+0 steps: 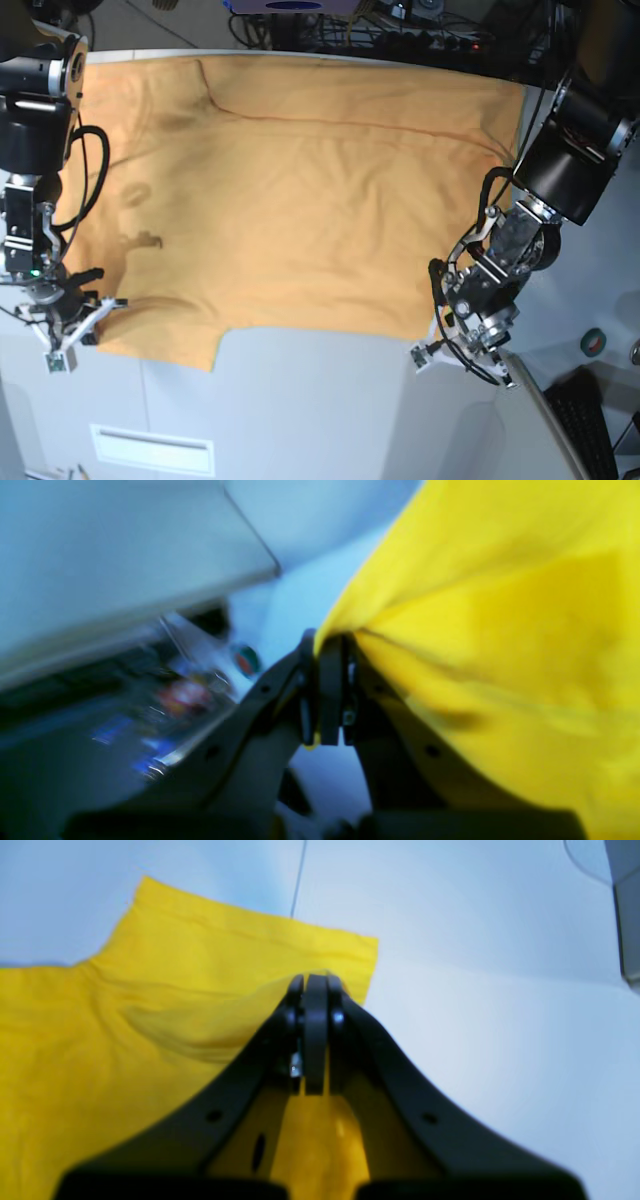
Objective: Layout the t-shirt on the table in an organized manner, then fold the t-shirt properly
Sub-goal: 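Grasp the shirt's side edges with both grippers and spread them apart, then pull the held edges with both grippers toward the collar, folding lengthwise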
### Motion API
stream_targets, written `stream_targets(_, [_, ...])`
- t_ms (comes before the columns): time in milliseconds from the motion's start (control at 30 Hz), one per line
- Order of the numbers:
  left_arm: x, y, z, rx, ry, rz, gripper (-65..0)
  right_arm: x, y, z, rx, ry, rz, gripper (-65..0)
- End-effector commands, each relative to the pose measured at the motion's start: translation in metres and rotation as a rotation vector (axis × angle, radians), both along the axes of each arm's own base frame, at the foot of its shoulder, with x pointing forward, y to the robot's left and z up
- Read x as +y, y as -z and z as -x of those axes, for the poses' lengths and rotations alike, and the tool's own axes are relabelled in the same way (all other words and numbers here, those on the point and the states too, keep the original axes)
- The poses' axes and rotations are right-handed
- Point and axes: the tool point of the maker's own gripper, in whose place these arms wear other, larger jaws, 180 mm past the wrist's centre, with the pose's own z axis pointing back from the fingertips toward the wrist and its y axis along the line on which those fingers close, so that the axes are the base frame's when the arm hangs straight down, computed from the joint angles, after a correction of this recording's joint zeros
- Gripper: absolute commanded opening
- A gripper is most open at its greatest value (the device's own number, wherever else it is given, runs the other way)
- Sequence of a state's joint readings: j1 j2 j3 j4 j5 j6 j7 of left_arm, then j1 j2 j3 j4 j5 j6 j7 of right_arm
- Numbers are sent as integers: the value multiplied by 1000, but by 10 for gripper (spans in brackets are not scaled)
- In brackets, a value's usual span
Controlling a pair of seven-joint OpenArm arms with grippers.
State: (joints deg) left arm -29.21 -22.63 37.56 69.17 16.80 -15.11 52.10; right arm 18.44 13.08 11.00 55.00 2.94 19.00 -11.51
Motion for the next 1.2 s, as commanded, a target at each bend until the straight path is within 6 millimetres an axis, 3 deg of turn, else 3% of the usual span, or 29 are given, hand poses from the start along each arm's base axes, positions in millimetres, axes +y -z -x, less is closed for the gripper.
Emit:
stream_targets(0, [2, -18, -13, -63, 11, -36, -650, -7, -26, -17, -81, 5, 6, -650])
stream_targets(100, [-4, -14, -12, -86, 47, -84, -650, -8, -27, -17, -98, 7, 8, -650])
stream_targets(200, [2, -9, -10, -87, -17, -54, -650, -8, -27, -16, -102, 5, 7, -650])
stream_targets(367, [23, 20, 10, -17, -92, -29, -650, -11, 3, -2, -28, 22, -10, -650])
stream_targets(533, [35, 43, 24, 3, -141, 58, -650, -16, 13, -1, -54, 33, -24, -650])
stream_targets(733, [42, 28, 15, -58, -223, 138, -650, -23, 10, -9, -50, 44, -24, -650])
stream_targets(867, [31, 3, 3, -130, -193, 160, -650, -31, -15, -17, -113, 33, 10, -650])
stream_targets(967, [23, -12, -1, -171, -170, 171, -650, -32, -20, -18, -124, 30, 17, -650])
stream_targets(1167, [21, 18, 37, -94, -181, 155, -650, -32, 9, 8, -58, 28, 18, -650])
